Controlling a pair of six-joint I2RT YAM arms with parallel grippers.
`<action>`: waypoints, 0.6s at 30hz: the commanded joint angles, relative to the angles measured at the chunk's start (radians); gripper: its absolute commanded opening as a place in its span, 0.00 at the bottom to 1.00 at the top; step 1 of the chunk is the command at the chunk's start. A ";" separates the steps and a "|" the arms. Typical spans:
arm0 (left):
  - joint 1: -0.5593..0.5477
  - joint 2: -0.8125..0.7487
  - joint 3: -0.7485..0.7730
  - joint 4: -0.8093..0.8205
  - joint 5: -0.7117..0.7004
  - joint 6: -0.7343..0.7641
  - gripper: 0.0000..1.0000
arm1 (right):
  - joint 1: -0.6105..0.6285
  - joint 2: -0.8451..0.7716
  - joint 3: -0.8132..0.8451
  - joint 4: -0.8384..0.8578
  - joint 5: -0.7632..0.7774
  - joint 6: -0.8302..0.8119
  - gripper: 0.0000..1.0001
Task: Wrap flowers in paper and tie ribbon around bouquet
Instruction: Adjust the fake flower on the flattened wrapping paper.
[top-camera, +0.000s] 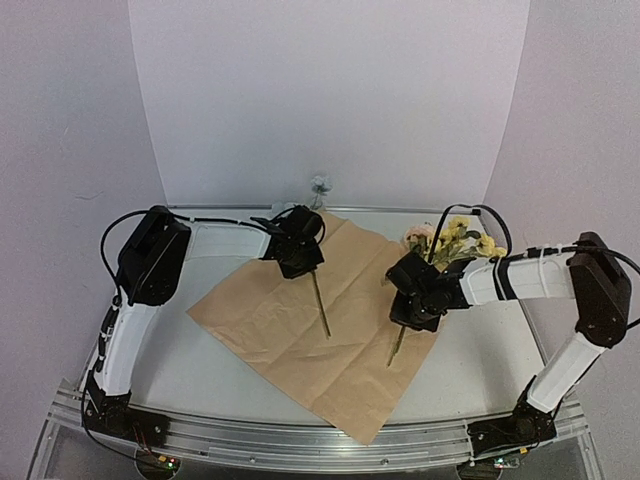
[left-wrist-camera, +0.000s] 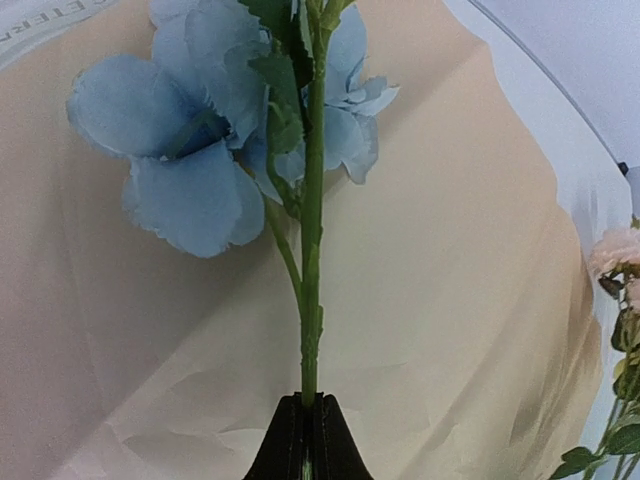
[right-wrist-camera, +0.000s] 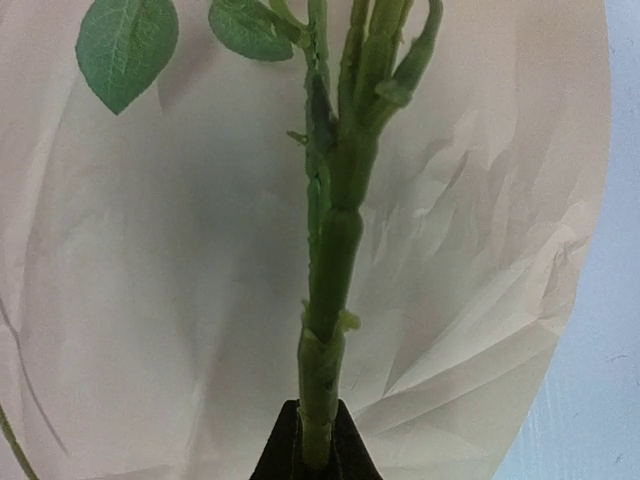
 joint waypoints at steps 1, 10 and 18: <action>-0.011 0.025 0.015 0.028 0.022 0.067 0.00 | 0.009 -0.078 0.135 -0.042 0.071 -0.115 0.00; -0.011 -0.013 -0.028 0.053 0.052 0.123 0.43 | 0.015 0.048 0.336 0.021 -0.077 -0.295 0.00; 0.014 -0.220 -0.145 0.038 -0.001 0.150 0.54 | 0.016 0.215 0.491 0.116 -0.176 -0.406 0.00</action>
